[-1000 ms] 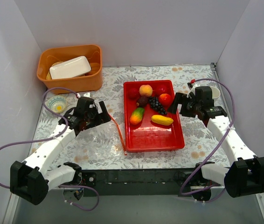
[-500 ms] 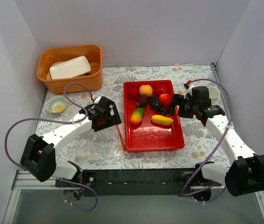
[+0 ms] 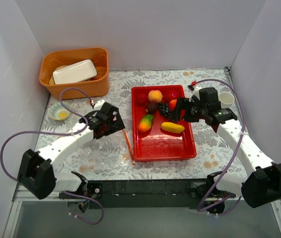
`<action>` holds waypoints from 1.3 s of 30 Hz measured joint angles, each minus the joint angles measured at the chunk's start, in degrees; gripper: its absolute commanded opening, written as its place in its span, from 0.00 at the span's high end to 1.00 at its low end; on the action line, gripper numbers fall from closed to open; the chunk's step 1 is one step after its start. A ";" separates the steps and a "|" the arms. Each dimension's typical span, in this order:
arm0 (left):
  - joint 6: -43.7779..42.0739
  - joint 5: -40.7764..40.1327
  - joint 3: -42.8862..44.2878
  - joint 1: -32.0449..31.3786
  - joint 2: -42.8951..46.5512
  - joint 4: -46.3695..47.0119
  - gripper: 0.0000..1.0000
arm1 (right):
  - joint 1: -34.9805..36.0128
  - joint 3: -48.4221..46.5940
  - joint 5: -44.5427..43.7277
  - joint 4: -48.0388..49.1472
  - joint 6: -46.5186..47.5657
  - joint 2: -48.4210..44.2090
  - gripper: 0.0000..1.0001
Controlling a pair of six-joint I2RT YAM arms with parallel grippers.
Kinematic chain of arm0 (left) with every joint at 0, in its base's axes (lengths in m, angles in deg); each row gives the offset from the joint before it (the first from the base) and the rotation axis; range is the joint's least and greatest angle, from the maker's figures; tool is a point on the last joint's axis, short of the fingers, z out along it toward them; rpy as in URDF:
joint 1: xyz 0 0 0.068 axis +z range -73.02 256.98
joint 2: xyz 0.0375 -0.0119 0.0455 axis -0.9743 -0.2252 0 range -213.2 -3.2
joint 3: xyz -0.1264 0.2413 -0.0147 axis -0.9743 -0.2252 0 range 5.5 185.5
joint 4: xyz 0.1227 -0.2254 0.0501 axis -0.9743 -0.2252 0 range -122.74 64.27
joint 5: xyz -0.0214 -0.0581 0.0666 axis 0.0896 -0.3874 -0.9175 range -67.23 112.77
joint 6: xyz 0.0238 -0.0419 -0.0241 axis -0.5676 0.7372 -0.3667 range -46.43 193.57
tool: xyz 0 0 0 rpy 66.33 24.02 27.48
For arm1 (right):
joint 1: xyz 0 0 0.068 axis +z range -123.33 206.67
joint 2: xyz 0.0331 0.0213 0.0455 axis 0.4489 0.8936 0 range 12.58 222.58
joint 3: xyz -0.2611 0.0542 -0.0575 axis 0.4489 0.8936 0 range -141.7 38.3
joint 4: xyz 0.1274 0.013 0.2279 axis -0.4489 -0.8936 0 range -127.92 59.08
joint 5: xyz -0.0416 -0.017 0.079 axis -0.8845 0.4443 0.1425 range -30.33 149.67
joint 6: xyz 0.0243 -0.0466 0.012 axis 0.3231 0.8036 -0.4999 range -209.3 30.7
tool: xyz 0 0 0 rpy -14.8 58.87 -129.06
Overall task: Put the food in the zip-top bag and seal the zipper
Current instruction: Pick up the zipper food storage bag at the center of the board.
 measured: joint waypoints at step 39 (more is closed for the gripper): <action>-7.45 14.99 -14.08 36.52 13.73 4.94 0.16 | 26.43 -56.39 7.30 -10.80 7.69 60.65 0.22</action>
